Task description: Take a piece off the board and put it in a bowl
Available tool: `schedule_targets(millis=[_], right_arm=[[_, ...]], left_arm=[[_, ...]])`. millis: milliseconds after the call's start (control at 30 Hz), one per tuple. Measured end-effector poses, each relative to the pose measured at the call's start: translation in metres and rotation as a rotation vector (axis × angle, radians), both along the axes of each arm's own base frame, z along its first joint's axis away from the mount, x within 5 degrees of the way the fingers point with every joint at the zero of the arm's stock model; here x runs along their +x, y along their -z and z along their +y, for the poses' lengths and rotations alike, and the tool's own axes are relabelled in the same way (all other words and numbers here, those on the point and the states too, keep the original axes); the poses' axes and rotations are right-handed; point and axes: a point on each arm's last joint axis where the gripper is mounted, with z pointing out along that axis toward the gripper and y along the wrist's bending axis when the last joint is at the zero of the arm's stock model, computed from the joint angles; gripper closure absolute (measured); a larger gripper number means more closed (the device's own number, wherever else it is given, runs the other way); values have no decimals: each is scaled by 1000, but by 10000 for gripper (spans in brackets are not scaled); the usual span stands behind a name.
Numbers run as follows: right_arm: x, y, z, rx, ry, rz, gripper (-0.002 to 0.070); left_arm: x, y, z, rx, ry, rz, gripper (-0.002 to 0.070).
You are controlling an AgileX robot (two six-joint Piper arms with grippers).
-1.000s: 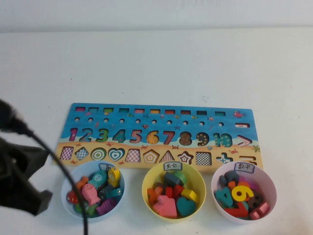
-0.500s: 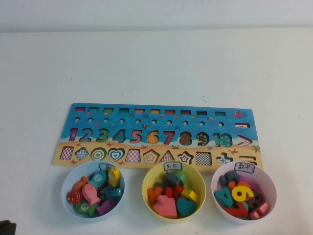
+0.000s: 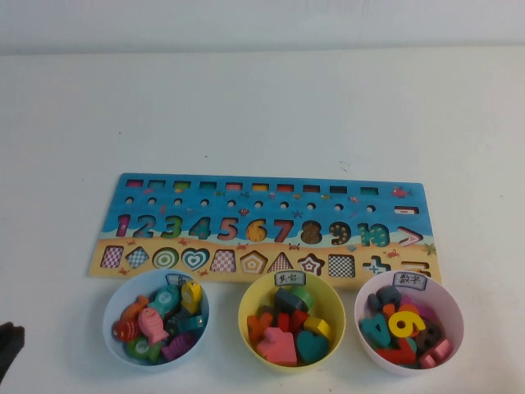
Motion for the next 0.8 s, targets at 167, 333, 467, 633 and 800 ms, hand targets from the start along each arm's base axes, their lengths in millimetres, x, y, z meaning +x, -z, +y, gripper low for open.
schedule_targets(millis=[167, 333, 467, 633, 800], right_arm=[[0, 0, 0, 0, 0, 0, 694], [0, 0, 0, 0, 0, 0, 694], [0, 0, 0, 0, 0, 2, 694], [0, 0, 0, 0, 0, 4, 694], [0, 0, 0, 0, 0, 4, 694]], left_arm=[[1, 37, 4, -88, -95, -159, 677], [-6, 68, 12, -188, -219, -309, 677], [-7, 74, 16, -189, -297, -315, 677], [-8, 80, 18, -104, -309, -277, 677], [-10, 90, 18, -76, -310, -164, 677]])
